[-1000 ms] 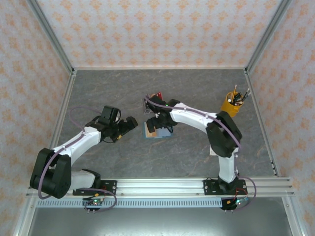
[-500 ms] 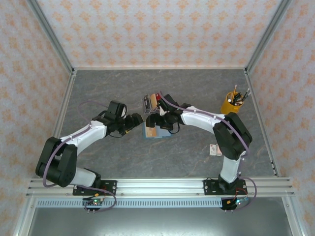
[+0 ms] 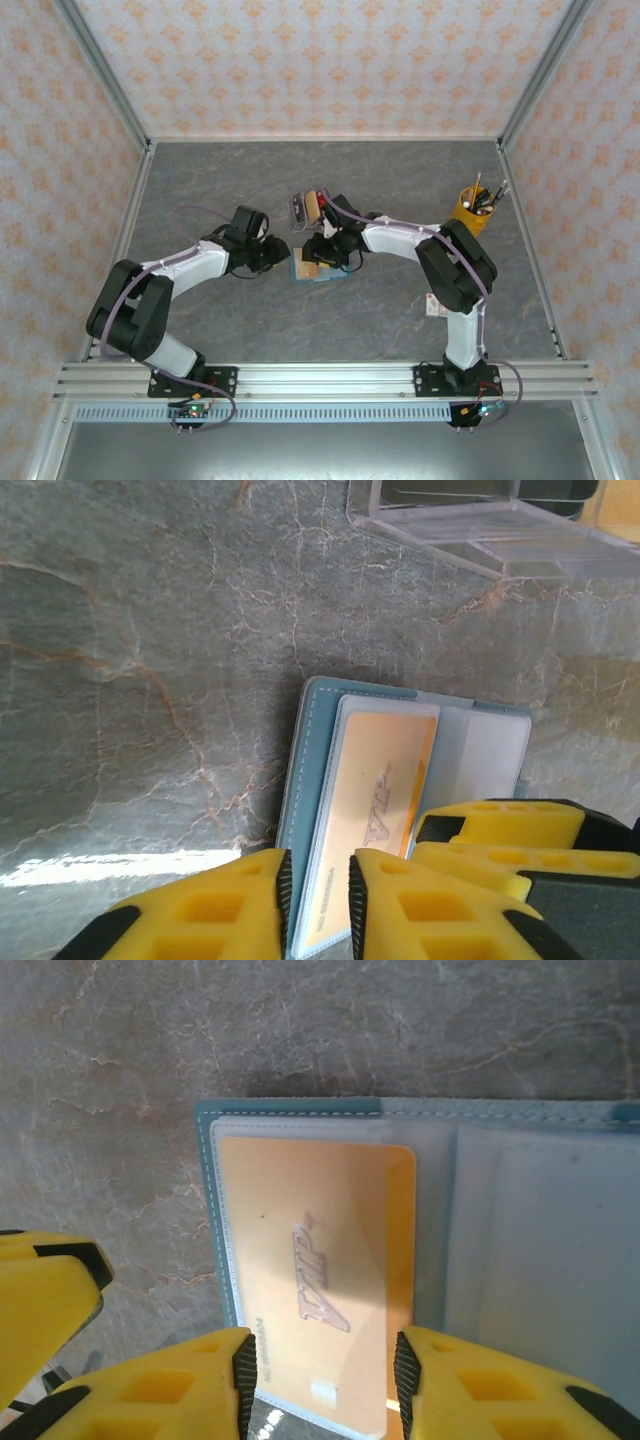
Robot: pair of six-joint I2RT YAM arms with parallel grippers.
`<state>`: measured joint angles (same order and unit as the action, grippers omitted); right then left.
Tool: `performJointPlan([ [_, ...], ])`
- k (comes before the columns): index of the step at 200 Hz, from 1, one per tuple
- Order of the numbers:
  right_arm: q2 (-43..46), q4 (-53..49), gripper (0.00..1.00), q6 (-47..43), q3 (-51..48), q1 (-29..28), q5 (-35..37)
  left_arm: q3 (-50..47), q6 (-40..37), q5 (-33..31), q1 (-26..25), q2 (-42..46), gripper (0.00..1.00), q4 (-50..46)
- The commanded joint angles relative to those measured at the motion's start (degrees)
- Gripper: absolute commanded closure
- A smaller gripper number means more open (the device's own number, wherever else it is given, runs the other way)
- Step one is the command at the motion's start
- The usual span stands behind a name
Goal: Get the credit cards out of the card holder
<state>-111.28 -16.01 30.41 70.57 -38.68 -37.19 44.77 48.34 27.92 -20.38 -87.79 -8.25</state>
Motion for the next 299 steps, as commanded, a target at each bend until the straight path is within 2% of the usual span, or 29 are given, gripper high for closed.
performJointPlan([
  [1,0.2,-1.2,0.6,-0.3,1.1,0.6,2.2,2.5,0.6,0.6,-1.0,-1.8,0.79,2.6],
  [75,0.5,-1.4,0.64,-1.0,0.2,1.6,3.2,5.2,1.9,1.3,-2.3,-9.3,0.92,5.1],
  [134,0.6,-0.9,0.65,-1.2,-0.3,2.1,2.9,4.4,0.5,-1.0,-2.2,-12.9,0.96,2.2],
  [221,-0.1,-0.5,0.73,-1.9,-1.0,4.4,2.2,3.4,-0.2,-2.1,-2.0,-16.4,0.99,1.4],
  [260,-2.3,0.9,0.78,-1.8,-0.7,4.5,-1.9,2.5,0.0,-2.1,-1.9,-16.7,1.0,2.0],
  [299,-3.5,2.3,0.78,-1.4,-0.3,4.5,-4.8,1.8,0.5,-2.4,-1.9,-16.8,1.0,2.1],
])
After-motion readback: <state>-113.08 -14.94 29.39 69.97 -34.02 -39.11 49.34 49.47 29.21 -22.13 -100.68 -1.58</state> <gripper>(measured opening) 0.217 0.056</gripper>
